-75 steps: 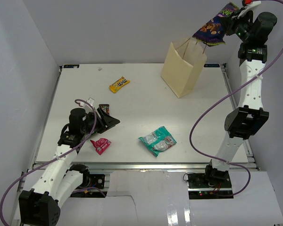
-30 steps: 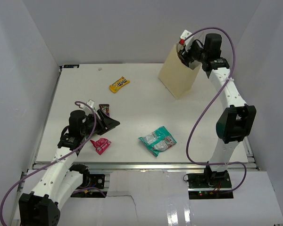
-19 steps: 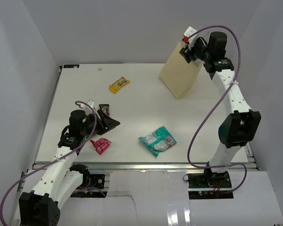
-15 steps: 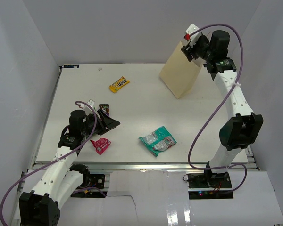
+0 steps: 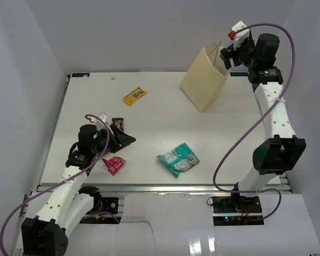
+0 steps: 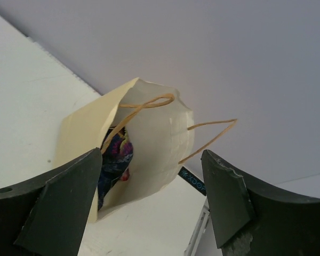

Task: Place the snacks into the paper bag

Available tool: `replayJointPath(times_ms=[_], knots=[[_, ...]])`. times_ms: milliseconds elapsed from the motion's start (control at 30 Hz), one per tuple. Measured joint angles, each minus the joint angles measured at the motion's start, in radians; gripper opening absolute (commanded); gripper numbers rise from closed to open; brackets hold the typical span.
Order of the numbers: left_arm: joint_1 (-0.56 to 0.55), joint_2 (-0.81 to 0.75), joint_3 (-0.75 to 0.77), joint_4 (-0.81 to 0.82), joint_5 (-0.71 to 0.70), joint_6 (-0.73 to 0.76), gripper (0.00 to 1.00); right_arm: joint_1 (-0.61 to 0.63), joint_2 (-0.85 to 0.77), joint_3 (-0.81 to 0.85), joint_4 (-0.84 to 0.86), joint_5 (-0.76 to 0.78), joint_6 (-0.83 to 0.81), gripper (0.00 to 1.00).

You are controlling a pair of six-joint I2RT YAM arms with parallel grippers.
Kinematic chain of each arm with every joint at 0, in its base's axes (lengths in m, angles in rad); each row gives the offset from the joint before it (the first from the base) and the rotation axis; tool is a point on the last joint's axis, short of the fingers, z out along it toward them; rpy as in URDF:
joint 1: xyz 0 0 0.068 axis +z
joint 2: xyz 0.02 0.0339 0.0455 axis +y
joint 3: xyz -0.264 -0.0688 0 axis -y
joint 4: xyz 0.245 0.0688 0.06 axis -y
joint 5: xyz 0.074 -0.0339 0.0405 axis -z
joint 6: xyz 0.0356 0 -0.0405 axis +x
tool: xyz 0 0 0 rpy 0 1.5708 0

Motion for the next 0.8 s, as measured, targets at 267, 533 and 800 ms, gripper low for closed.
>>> replayJointPath(times_ms=[267,533,800], knots=[[0.0,-0.02,0.0,-0.008,-0.001,0.0,0.59,0.0,0.088,0.083,-0.148,-0.164,0.032,0.81],[0.0,-0.044,0.0,-0.013,-0.001,0.0,0.59,0.001,0.254,0.123,-0.222,-0.14,0.033,0.77],[0.0,-0.044,0.0,-0.013,-0.001,0.0,0.59,0.024,0.302,0.127,-0.297,-0.172,-0.051,0.15]])
